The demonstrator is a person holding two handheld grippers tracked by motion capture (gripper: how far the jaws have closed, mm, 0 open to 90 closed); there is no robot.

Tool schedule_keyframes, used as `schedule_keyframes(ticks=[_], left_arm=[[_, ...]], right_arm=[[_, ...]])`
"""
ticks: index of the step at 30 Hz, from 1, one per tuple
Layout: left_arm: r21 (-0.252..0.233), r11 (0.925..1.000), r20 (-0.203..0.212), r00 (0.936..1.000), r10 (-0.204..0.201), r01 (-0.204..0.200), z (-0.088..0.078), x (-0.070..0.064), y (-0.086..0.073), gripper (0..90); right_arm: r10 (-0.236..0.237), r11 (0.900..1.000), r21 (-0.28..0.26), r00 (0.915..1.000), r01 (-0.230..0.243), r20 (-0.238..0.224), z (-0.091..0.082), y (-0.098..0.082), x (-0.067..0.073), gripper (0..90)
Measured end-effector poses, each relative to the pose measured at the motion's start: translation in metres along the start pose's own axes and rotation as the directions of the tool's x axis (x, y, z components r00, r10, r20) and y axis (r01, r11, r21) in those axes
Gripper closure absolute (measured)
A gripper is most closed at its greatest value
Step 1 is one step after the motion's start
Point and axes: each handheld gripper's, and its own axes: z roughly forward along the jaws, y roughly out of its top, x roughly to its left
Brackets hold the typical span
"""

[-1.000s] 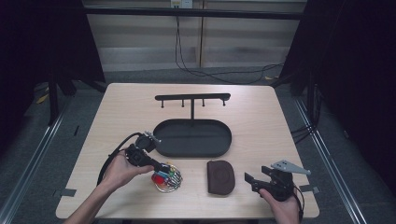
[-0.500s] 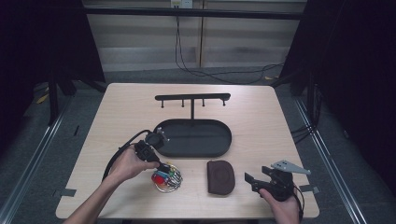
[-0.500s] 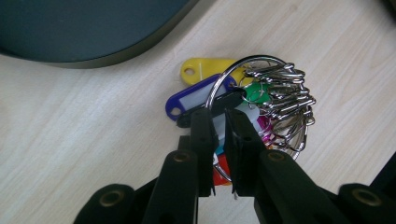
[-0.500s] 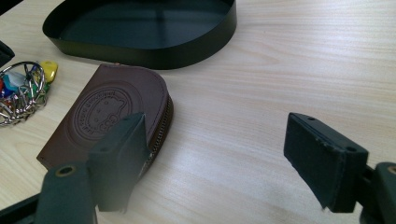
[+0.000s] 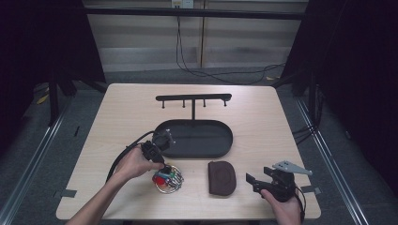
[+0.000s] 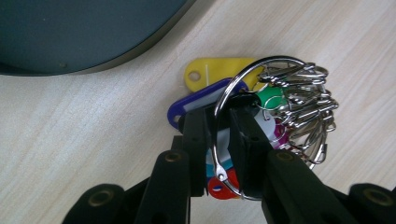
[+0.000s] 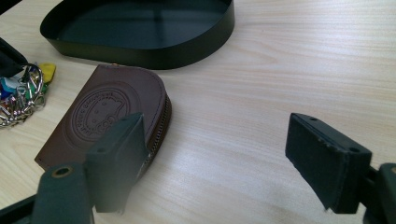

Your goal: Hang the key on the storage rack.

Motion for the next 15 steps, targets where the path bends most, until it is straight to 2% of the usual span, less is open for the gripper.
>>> schedule_keyframes(ticks=[6,7,15], left_arm=[[0.027,0.9996,-0.013,0.9999,0.003,-0.003,0.0043,-0.0019,0.0037,80.4],[0.027,0.9996,-0.015,0.9998,0.013,-0.013,0.0046,-0.0016,0.0041,81.0],[0.036,0.9993,-0.024,0.9997,0.011,-0.01,0.0057,-0.0022,0.0056,84.8]], right_arm=[[-0.002,1.0,0.0,1.0,0.002,0.005,-0.0001,0.0002,0.0005,20.3],[-0.002,1.0,-0.002,1.0,0.002,0.008,-0.0002,0.0002,0.0003,20.3],[-0.002,1.0,0.002,1.0,0.002,0.008,0.0003,0.0002,0.0007,20.3]])
